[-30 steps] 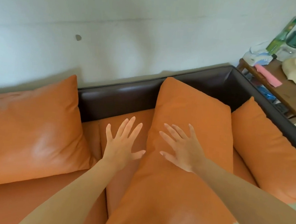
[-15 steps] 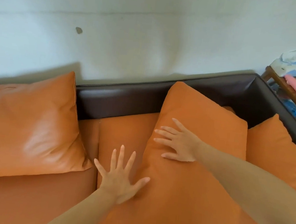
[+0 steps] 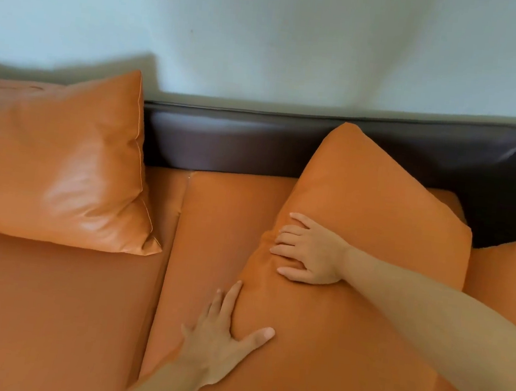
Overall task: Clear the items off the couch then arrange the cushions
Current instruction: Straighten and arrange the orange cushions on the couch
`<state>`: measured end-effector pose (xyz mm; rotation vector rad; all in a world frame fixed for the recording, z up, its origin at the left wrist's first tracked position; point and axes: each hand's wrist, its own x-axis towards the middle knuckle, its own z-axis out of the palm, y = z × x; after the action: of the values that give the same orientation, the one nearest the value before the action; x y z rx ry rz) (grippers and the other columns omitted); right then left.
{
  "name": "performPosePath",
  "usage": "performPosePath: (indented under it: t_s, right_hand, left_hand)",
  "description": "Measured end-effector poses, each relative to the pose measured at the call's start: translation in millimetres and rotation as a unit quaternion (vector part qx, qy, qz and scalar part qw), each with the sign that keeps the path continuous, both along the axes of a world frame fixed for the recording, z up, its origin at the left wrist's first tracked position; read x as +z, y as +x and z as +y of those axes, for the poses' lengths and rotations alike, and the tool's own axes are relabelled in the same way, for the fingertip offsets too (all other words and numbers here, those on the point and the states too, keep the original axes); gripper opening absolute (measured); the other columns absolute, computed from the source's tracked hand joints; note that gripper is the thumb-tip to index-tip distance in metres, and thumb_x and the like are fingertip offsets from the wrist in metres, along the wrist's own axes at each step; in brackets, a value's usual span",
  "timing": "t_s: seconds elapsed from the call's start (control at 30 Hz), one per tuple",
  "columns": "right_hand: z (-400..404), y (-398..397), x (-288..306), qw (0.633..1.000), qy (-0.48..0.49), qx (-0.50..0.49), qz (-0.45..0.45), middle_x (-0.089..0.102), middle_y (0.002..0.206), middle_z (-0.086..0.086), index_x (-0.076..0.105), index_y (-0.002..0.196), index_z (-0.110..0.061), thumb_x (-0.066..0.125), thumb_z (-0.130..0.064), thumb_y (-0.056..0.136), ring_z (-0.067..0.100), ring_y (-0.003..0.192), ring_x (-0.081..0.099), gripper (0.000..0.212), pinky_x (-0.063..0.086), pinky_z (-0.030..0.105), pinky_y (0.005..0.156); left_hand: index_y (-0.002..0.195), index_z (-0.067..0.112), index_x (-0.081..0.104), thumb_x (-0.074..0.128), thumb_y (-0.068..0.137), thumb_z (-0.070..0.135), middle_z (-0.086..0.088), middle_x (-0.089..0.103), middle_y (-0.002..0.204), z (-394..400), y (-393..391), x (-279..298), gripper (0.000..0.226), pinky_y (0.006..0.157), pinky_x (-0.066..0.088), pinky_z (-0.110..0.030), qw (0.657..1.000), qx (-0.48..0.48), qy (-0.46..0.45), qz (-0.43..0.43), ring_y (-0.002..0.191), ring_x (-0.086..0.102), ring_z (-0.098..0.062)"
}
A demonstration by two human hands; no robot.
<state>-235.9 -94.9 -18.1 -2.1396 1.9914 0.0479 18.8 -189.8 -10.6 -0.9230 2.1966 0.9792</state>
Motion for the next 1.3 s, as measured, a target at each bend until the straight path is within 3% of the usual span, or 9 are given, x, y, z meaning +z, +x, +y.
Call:
performPosePath:
  t_s: [0.2, 0.5, 0.57, 0.67, 0.87, 0.93, 1.03, 1.13, 1.3]
  right_hand:
    - [-2, 2, -11, 0.988, -0.144, 0.011, 0.047, 0.058, 0.076, -0.003, 0.062, 0.075, -0.018, 0.035, -0.052, 0.098, 0.018, 0.078, 0.054, 0.049, 0.035, 0.048, 0.104]
    - [-3, 6, -19, 0.957, -0.276, 0.013, 0.091, 0.058, 0.066, -0.001, 0.061, 0.066, -0.015, 0.043, -0.043, 0.100, 0.018, 0.066, 0.052, 0.047, 0.045, 0.039, 0.087]
    - [1, 6, -16, 0.950, -0.298, 0.009, 0.094, 0.059, 0.067, -0.001, 0.060, 0.066, -0.014, 0.046, -0.041, 0.099, 0.018, 0.065, 0.052, 0.045, 0.046, 0.039, 0.085]
    - [11, 6, -9, 0.942, -0.317, 0.001, 0.109, 0.058, 0.066, 0.000, 0.059, 0.066, -0.013, 0.049, -0.040, 0.099, 0.019, 0.064, 0.052, 0.044, 0.047, 0.038, 0.084]
    - [27, -3, 24, 0.917, -0.364, -0.027, 0.160, 0.055, 0.061, 0.001, 0.055, 0.063, -0.013, 0.052, -0.038, 0.099, 0.019, 0.059, 0.052, 0.045, 0.049, 0.037, 0.078]
    - [31, -10, 41, 0.899, -0.388, -0.064, 0.193, 0.053, 0.058, 0.002, 0.054, 0.061, -0.012, 0.053, -0.037, 0.099, 0.019, 0.057, 0.051, 0.045, 0.049, 0.039, 0.078]
    - [38, -27, 67, 0.873, -0.408, -0.129, 0.233, 0.052, 0.058, 0.002, 0.055, 0.061, -0.011, 0.051, -0.034, 0.101, 0.021, 0.057, 0.052, 0.046, 0.046, 0.043, 0.082]
    - [50, -49, 93, 0.857, -0.412, -0.164, 0.262, 0.054, 0.059, 0.001, 0.056, 0.061, -0.011, 0.052, -0.034, 0.100, 0.022, 0.059, 0.054, 0.045, 0.044, 0.046, 0.086]
    - [37, -77, 95, 0.821, -0.420, -0.262, 0.286, 0.056, 0.063, -0.001, 0.058, 0.063, -0.014, 0.051, -0.039, 0.100, 0.024, 0.066, 0.054, 0.045, 0.040, 0.050, 0.091]
  left_hand:
    - [0.142, 0.057, -0.013, 0.024, 0.050, 0.103, 0.009, 0.034, 0.145, 6, -2, 8, 0.109, 0.107, 0.035, -0.044, 0.999, -0.022, -0.039, 0.025, 0.129, 0.040, -0.015]
    - [0.147, 0.046, -0.015, -0.010, 0.067, 0.086, 0.008, 0.041, 0.124, 20, 1, 4, 0.090, 0.095, 0.036, -0.031, 0.974, -0.098, -0.195, 0.052, 0.113, 0.042, -0.012]
    - [0.150, 0.044, -0.001, -0.016, 0.082, 0.071, 0.007, 0.047, 0.112, 26, 2, -1, 0.075, 0.084, 0.040, -0.030, 0.955, -0.115, -0.263, 0.077, 0.100, 0.049, -0.012]
    - [0.141, 0.034, 0.046, 0.003, 0.102, 0.051, 0.003, 0.055, 0.077, 37, 0, -3, 0.061, 0.052, 0.042, -0.032, 0.943, -0.090, -0.287, 0.146, 0.061, 0.052, -0.016]
    - [0.136, 0.032, 0.048, 0.011, 0.104, 0.049, 0.007, 0.053, 0.066, 34, -12, 19, 0.052, 0.042, 0.038, -0.028, 0.906, -0.100, -0.316, 0.264, 0.052, 0.050, -0.013]
    - [0.133, 0.031, 0.054, 0.010, 0.104, 0.050, 0.008, 0.060, 0.069, 26, -27, 33, 0.056, 0.045, 0.045, -0.029, 0.892, -0.102, -0.337, 0.284, 0.056, 0.054, -0.014]
    - [0.126, 0.029, 0.062, 0.009, 0.103, 0.051, -0.002, 0.073, 0.101, 10, -58, 58, 0.063, 0.066, 0.055, -0.042, 0.871, -0.114, -0.365, 0.309, 0.077, 0.065, -0.024]
    - [0.124, 0.027, 0.065, 0.009, 0.103, 0.051, -0.011, 0.069, 0.117, -6, -91, 87, 0.064, 0.084, 0.053, -0.052, 0.848, -0.167, -0.379, 0.332, 0.096, 0.067, -0.029]
    - [0.125, 0.027, 0.065, 0.008, 0.101, 0.052, -0.012, 0.066, 0.122, -63, -160, 113, 0.066, 0.095, 0.045, -0.061, 0.822, -0.267, -0.390, 0.318, 0.108, 0.065, -0.031]
